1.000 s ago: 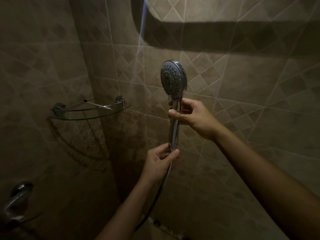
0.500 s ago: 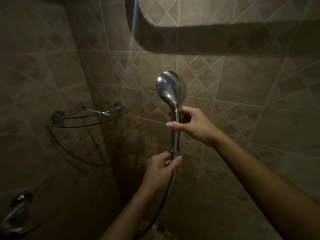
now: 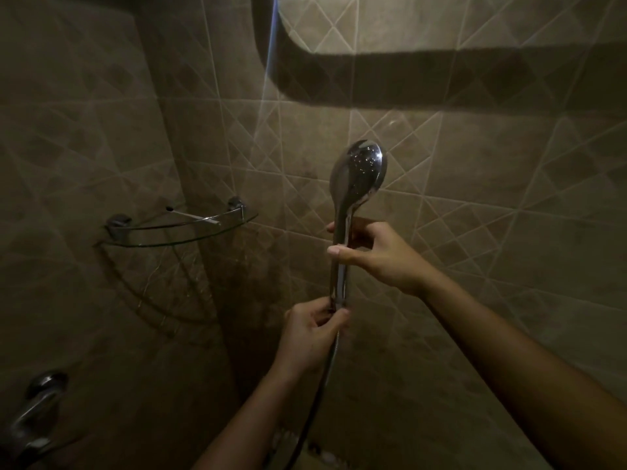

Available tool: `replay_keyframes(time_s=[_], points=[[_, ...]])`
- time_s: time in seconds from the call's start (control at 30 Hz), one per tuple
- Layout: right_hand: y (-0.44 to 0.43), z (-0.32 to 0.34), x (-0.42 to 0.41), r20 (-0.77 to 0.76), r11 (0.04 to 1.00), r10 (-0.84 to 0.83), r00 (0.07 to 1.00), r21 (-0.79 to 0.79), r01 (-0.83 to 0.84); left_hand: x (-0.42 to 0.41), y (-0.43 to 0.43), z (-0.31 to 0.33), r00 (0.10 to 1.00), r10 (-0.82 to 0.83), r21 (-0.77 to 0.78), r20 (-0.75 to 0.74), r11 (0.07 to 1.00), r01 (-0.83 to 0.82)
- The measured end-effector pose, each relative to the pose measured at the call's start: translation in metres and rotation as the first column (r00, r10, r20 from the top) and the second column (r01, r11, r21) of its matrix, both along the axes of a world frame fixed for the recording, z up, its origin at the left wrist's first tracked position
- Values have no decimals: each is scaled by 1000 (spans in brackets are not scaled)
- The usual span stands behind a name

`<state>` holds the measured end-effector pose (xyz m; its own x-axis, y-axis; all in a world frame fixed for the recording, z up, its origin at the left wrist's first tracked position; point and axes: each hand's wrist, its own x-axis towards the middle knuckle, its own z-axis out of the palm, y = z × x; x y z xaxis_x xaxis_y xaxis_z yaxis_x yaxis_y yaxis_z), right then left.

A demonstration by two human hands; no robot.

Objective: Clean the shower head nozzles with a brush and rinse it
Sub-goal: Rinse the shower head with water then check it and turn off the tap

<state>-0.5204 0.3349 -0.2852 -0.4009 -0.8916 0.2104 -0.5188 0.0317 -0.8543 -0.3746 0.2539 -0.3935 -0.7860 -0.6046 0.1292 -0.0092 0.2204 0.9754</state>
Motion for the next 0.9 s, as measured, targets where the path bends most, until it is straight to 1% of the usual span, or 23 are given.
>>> replay_keyframes(time_s=[0.1, 0.13, 0.17, 0.2, 0.27, 0.3, 0.37, 0.43, 0.47, 0.53, 0.6, 0.67, 0.73, 0.8, 0.9], points=[[3, -3, -1, 184, 997, 75, 980, 21, -81, 2, 1, 1, 1000, 9, -10, -2, 1000, -9], [2, -5, -2, 202, 997, 78, 976, 12, -82, 2, 1, 1, 1000, 15, -9, -2, 1000, -15], [1, -6, -1, 196, 998, 56, 979, 7, -58, 2, 2, 0, 1000, 21, -12, 3, 1000, -21], [0, -7, 1, 156, 1000, -3, 988, 13, 1, 1, 2, -2, 1000, 26, -20, 6, 999, -26], [-3, -11, 4, 40, 989, -148, 988, 19, 147, 2, 4, -4, 999, 37, -39, 14, 999, -36], [-4, -14, 4, 2, 982, -188, 982, 11, 188, 2, 4, -6, 999, 44, -40, 20, 998, -43], [-5, -20, 5, -27, 979, -206, 978, 3, 206, 2, 4, -8, 998, 45, -33, 35, 998, -44], [-4, -24, 6, -31, 985, -173, 984, 10, 173, 2, 5, -8, 998, 38, -24, 51, 999, -37], [-4, -24, 6, -6, 991, -136, 991, 16, 136, 3, 6, -8, 998, 35, -15, 49, 999, -34], [-2, -26, 6, 107, 999, -47, 993, 15, 46, 5, 7, -8, 999, 33, 9, 32, 999, -33], [0, -29, 5, 193, 1000, -30, 981, 11, 28, 6, 10, -9, 999, 33, 36, 23, 999, -34], [1, -29, 7, 193, 997, -82, 978, 14, 81, 7, 10, -11, 999, 38, 22, 31, 999, -39], [1, -31, 10, 149, 993, -118, 982, 14, 117, 8, 10, -14, 998, 30, -4, 47, 1000, -30], [1, -34, 11, 148, 996, -89, 985, -15, 92, 9, 11, -15, 998, 23, -22, 60, 1000, -21], [2, -38, 10, 210, 998, -43, 977, -27, 50, 9, 13, -14, 998, 27, -17, 48, 1000, -26]])
